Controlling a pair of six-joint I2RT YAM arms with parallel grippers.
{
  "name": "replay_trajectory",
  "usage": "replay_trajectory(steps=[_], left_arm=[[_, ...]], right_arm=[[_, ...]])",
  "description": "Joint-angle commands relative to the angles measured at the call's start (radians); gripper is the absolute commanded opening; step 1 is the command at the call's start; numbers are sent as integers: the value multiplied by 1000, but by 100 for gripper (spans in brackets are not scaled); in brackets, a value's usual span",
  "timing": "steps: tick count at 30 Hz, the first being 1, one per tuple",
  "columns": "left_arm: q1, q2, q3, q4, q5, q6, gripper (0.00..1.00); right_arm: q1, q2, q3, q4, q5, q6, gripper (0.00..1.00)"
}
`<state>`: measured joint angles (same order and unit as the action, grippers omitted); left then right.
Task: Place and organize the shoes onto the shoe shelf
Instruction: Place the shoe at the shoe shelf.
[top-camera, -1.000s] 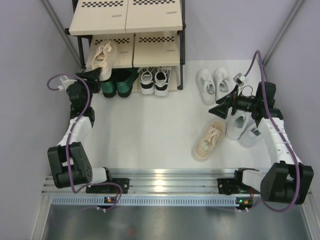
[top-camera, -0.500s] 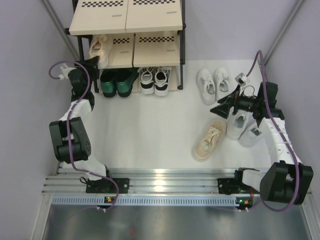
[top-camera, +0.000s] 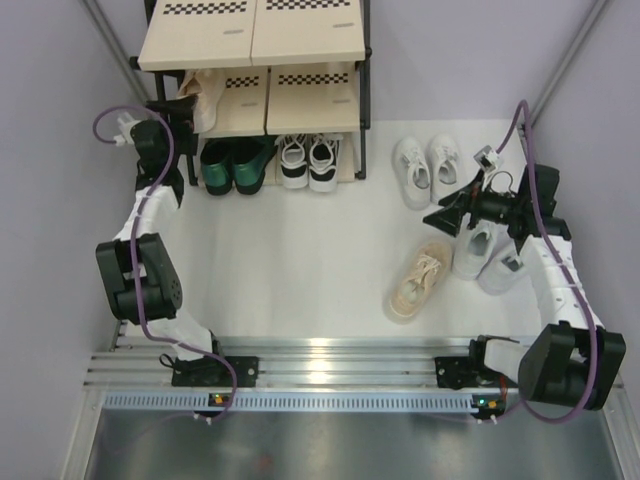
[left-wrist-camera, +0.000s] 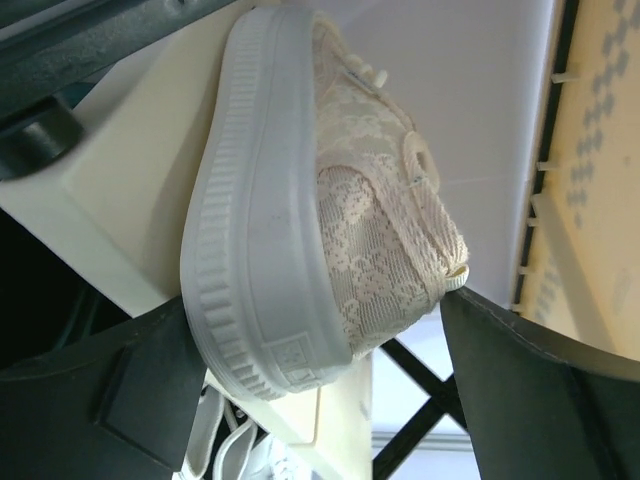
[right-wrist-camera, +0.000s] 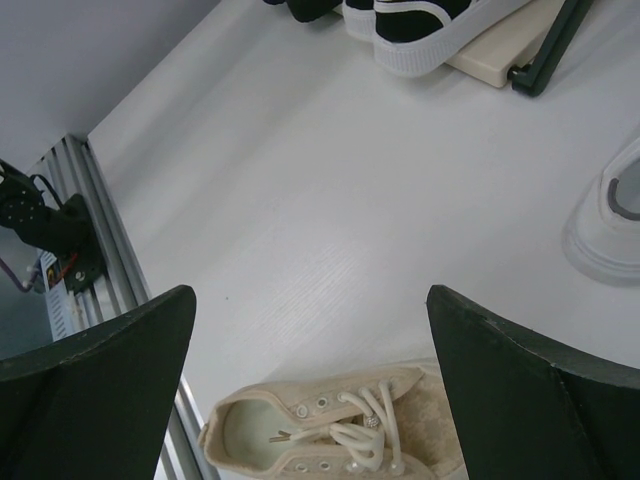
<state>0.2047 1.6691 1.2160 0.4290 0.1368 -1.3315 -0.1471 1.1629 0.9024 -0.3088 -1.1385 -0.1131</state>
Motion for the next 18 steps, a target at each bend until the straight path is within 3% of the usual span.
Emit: replay_trajectory(steps=[1,12,18], left_arm=[[-1,-39,83,-221,3,64,98],[12,-66,152,-512,58,98,98],[36,-98,122,-558,69,114,98]], right_arm=[[-26,-17,0,17,-33,-33,99],[-43,-26,-3,25,-41,-23,99],[-45,-48,-5,23,-30,-30,99]])
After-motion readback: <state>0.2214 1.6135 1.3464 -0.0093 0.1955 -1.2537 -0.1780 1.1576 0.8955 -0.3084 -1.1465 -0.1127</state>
